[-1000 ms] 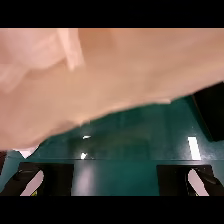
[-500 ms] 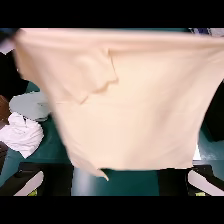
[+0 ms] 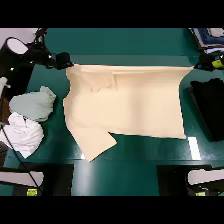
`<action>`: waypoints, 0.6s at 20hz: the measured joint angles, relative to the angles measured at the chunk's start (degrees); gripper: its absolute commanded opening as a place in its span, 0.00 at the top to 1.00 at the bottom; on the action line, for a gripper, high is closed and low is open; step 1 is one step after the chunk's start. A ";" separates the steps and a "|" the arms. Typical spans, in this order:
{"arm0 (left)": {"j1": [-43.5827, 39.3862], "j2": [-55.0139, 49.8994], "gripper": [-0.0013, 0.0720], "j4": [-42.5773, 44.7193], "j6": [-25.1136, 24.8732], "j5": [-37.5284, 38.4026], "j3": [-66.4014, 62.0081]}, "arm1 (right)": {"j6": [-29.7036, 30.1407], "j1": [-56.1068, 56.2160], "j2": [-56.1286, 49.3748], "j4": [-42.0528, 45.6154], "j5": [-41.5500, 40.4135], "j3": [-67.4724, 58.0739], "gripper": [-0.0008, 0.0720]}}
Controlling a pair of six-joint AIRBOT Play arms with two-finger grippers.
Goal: Fold the shirts.
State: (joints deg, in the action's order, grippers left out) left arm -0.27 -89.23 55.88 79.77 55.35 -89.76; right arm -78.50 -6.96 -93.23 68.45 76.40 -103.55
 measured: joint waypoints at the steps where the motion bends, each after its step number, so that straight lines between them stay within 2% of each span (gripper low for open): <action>1: 0.00 -1.73 0.95 0.04 -0.15 -1.29 -1.36 | 0.00 0.15 -1.38 0.04 0.02 -1.36 0.97; 3: 0.00 -3.63 0.95 0.22 -0.90 -2.71 -3.93 | 0.00 0.44 -3.04 0.11 0.11 -3.15 0.97; 6: 0.00 -5.01 0.95 1.40 -3.21 0.31 -6.29 | -0.02 0.74 -4.00 0.55 2.14 -2.03 0.97; 9: -0.02 -5.60 0.95 5.55 -3.89 6.29 -6.05 | -0.04 1.27 -2.91 0.94 3.41 4.17 0.97; 12: -0.04 -5.81 0.95 10.08 -3.61 9.55 -3.41 | -0.04 2.38 -0.48 0.85 1.36 12.85 0.97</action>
State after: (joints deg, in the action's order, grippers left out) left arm -0.32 -95.04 65.95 76.16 64.90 -93.17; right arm -78.54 -4.58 -93.71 69.30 77.76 -90.70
